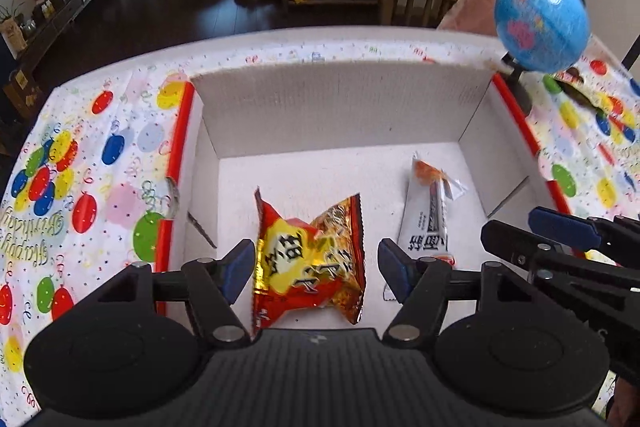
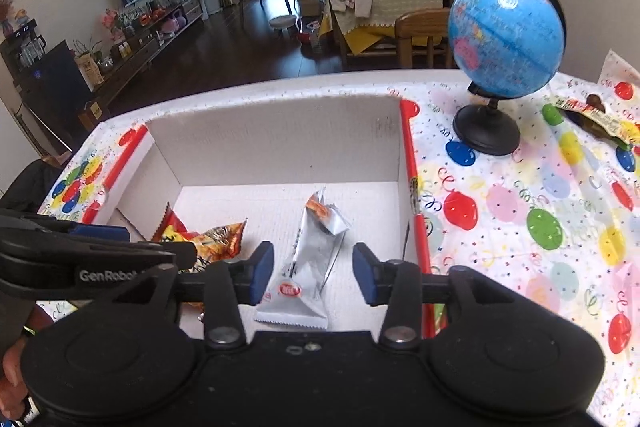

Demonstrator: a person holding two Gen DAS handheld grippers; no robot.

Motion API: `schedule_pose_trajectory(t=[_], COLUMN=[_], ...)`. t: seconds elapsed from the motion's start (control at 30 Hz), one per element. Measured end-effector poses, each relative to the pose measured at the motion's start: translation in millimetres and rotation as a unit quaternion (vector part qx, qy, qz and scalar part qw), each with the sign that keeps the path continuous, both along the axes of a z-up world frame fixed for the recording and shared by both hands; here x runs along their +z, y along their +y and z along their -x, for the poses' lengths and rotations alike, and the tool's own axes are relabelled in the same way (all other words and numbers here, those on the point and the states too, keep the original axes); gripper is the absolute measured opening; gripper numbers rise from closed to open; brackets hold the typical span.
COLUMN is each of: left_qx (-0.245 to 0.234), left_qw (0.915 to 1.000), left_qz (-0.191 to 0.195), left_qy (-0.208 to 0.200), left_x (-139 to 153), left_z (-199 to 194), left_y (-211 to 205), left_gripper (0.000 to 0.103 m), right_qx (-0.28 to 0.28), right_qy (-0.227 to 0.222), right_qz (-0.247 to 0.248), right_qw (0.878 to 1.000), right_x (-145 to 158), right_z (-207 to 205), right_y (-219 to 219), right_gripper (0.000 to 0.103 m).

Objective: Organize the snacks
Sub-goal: 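Withdraw both grippers from the box back toward the snack pile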

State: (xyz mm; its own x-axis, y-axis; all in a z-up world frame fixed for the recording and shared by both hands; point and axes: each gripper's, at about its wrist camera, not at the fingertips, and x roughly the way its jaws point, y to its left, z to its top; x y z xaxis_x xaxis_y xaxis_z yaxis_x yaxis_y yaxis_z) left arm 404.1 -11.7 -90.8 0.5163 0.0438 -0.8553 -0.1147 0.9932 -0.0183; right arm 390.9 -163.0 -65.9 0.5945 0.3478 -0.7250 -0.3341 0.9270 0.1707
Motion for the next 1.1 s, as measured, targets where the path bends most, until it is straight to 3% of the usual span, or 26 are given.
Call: schedule_pose_trajectory(t=[0.5, 1.1], left_qx=[-0.016, -0.041], left_qw=[0.9972, 0.9890], left_qz=[0.012, 0.031], left_qy=[-0.072, -0.139], left_x=[54.7, 97.5], left_z=[71.6, 188.6], left_y=[9.1, 25.2], left_gripper=[0.068, 0.075], right_qx=[-0.020, -0.031], right_qy=[-0.053, -0.097], right_qz=[-0.009, -0.040], right_qw=[0.998, 0.994], right_x=[46.9, 76.2], right_z=[63.9, 164.2], right_y=[-6.2, -4.0], right_gripper=[0.068, 0.097])
